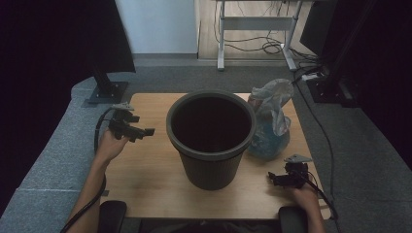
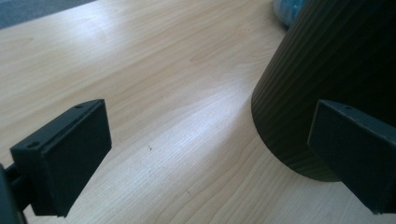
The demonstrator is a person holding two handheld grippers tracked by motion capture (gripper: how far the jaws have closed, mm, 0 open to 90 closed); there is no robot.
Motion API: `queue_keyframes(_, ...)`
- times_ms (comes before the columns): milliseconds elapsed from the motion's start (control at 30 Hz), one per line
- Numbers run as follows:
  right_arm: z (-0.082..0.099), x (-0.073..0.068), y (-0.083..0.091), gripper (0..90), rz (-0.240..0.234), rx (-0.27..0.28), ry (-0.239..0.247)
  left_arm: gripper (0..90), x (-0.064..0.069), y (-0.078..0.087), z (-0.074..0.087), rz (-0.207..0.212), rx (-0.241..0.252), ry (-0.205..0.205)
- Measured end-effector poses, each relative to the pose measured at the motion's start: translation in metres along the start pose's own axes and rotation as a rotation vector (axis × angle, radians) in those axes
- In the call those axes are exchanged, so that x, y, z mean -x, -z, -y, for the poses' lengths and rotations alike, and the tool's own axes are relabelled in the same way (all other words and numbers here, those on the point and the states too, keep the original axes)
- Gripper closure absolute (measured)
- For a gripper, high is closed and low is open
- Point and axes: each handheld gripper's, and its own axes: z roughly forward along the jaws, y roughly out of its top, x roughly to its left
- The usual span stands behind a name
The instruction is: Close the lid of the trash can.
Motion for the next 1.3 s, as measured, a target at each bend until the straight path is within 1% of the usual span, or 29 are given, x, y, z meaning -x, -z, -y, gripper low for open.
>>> queue_keyframes(200,0.000,0.000,0.000,0.0,0.000,0.000,0.000,0.0,-0.005,-0.006,0.015,0.001,0.008,0.023)
queue_keyframes(333,0.000,0.000,0.000,0.0,0.000,0.000,0.000,0.0,-0.006,-0.014,0.025,0.003,-0.006,0.020)
queue_keyframes(467,0.000,0.000,0.000,0.0,0.000,0.000,0.000,0.0,-0.007,-0.021,0.036,0.006,-0.012,0.029)
queue_keyframes(567,0.000,0.000,0.000,0.0,0.000,0.000,0.000,0.0,-0.008,-0.027,0.044,0.003,-0.015,0.036)
queue_keyframes(800,0.000,0.000,0.000,0.0,0.001,0.000,-0.001,0.0,-0.009,-0.039,0.063,-0.013,-0.014,0.036)
queue_keyframes(1000,0.000,0.000,0.000,0.0,0.000,-0.001,-0.002,0.0,-0.007,-0.051,0.080,-0.029,-0.036,0.024)
queue_keyframes(1300,0.000,0.000,0.000,0.0,0.000,0.000,-0.002,0.0,-0.007,-0.071,0.106,-0.074,-0.109,0.001)
